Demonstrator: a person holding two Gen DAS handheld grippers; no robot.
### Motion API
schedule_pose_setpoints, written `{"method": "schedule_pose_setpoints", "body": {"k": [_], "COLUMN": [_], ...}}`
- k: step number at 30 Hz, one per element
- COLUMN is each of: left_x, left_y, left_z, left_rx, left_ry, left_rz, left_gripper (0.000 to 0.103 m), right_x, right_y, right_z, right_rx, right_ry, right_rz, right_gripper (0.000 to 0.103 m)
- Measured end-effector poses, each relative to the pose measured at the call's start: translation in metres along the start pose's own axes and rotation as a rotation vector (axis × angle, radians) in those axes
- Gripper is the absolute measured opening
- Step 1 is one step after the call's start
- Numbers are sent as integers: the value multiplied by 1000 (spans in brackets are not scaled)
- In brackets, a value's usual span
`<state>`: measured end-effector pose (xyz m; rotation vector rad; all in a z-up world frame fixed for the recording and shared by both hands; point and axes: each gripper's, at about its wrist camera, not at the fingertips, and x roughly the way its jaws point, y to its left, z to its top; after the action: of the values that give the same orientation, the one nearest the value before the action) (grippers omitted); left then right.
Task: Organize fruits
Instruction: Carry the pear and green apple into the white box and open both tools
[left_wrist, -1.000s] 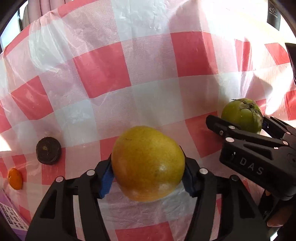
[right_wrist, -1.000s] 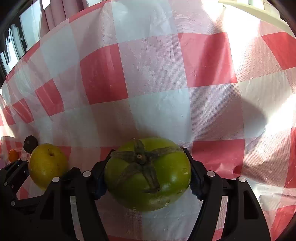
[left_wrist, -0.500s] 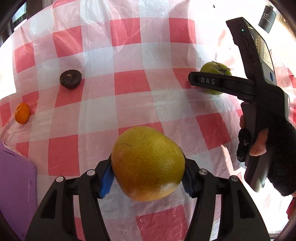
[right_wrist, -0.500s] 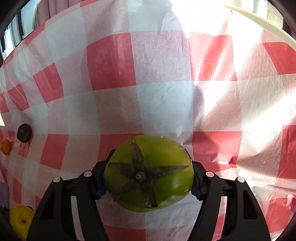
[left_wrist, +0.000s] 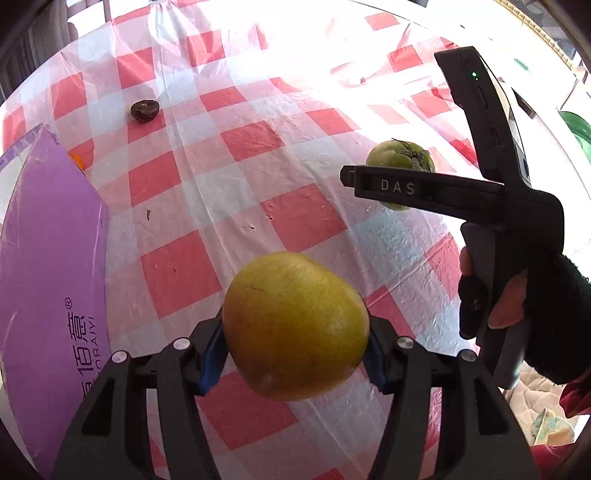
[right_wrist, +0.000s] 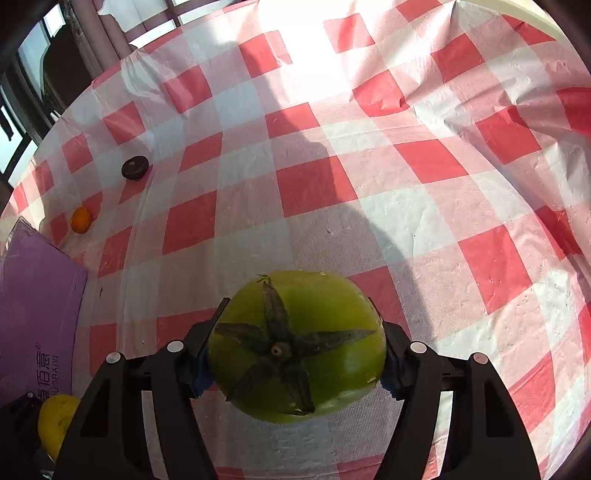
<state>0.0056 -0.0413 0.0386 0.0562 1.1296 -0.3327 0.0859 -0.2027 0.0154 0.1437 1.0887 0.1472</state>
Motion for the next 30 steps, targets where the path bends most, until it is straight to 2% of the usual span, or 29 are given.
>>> {"method": "schedule_pose_setpoints", "body": {"k": [3,7,12,16,24,27,30], "left_x": [-32,-75,-131,-164,-190,-192,-186], "left_y": [-9,3,44,86,182,205,215], "left_z": [7,11,-3,-24,-74,-89,-99], "left_rx": [26,-6,-90,-164,-381,-416,-418], "left_ry": [-68,-159,-264,-313,-282,-249,-189], "left_rz": [-14,-26,-3,62,196,218,214], "left_gripper": [60,60,60,60,60,60,60], "right_x": [-18,-47,-78,-99,-137,-141,-134], "right_y": [5,13,41,84,186,224,257], "right_z": [-26,-54,-66,-64,-51,-48,-38], "right_rx": [-10,10,9,-49,-224,-304,-356], "right_ry": [18,26,4,-44,-139,-150,-124], "right_rz": [-13,-17,5,42,177,208,231], "right_gripper": [67,67,67,67,67,67,67]}}
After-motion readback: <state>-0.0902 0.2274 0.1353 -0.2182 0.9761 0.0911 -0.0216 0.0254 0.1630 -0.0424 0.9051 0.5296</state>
